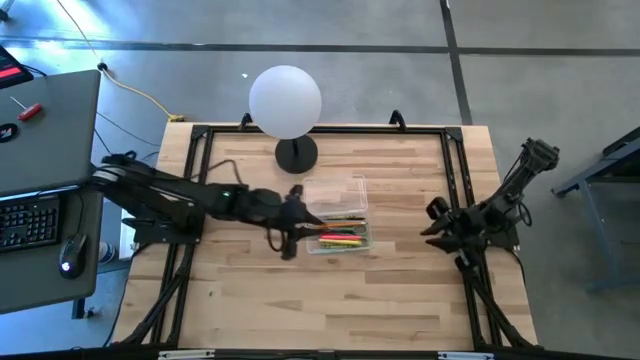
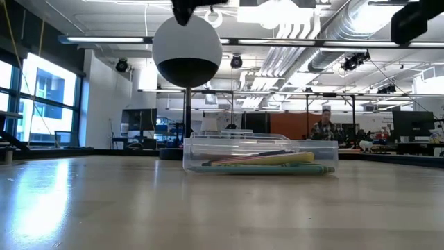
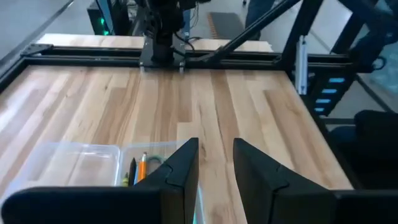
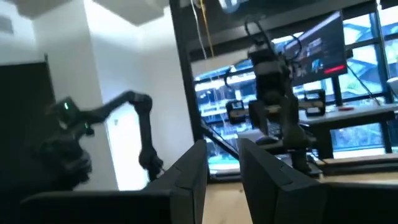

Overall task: Pick & place school supplies into a supply box
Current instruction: Close the transparent supply box

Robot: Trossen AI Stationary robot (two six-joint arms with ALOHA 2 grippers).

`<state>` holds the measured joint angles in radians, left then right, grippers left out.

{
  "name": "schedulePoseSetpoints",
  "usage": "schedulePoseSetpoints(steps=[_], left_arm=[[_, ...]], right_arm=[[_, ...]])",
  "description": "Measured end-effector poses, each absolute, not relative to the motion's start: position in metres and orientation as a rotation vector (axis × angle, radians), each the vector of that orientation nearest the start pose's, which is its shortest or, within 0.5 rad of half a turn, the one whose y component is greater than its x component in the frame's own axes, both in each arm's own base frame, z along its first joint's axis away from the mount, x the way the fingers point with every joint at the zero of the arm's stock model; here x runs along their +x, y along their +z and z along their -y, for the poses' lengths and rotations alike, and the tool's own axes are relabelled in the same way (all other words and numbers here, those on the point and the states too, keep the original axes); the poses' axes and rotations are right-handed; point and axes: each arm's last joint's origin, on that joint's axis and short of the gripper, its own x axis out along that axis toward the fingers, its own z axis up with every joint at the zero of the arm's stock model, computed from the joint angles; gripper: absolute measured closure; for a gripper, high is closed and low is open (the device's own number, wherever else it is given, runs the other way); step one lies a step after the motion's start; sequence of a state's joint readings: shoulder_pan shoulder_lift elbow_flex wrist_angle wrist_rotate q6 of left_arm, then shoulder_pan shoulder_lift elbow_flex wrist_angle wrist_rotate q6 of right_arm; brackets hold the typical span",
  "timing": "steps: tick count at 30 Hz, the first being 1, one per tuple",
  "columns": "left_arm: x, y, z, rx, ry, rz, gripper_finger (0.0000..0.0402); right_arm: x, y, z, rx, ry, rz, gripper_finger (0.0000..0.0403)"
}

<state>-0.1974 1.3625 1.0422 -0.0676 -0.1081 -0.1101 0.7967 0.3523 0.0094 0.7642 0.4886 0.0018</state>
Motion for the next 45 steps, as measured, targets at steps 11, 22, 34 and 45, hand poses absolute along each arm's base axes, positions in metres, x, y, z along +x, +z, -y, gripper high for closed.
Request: schedulePoseSetpoints(steps=[11, 22, 34, 45], left_arm=[[0.305, 0.315, 0.046, 0.109, 0.329, -0.326, 0.0273], [0.312, 0.298, 0.042, -0.209, 0.507, -0.358, 0.0273], [0.327, 0.262, 0.002, -0.285, 0.768, -0.450, 0.0273], [0.330, 0.219, -0.048, -0.484, 0.865, -0.666, 0.0337]], right_arm=[[0.108, 0.275, -0.076, 0.004, 0.093, 0.070, 0.0329], [0.146, 0.286, -0.079, -0.132, -0.243, -0.145, 0.0329], [0.199, 0.251, -0.039, -0.033, -0.314, -0.357, 0.0283], [0.230, 0.198, -0.040, 0.119, -0.264, -0.622, 0.0263]])
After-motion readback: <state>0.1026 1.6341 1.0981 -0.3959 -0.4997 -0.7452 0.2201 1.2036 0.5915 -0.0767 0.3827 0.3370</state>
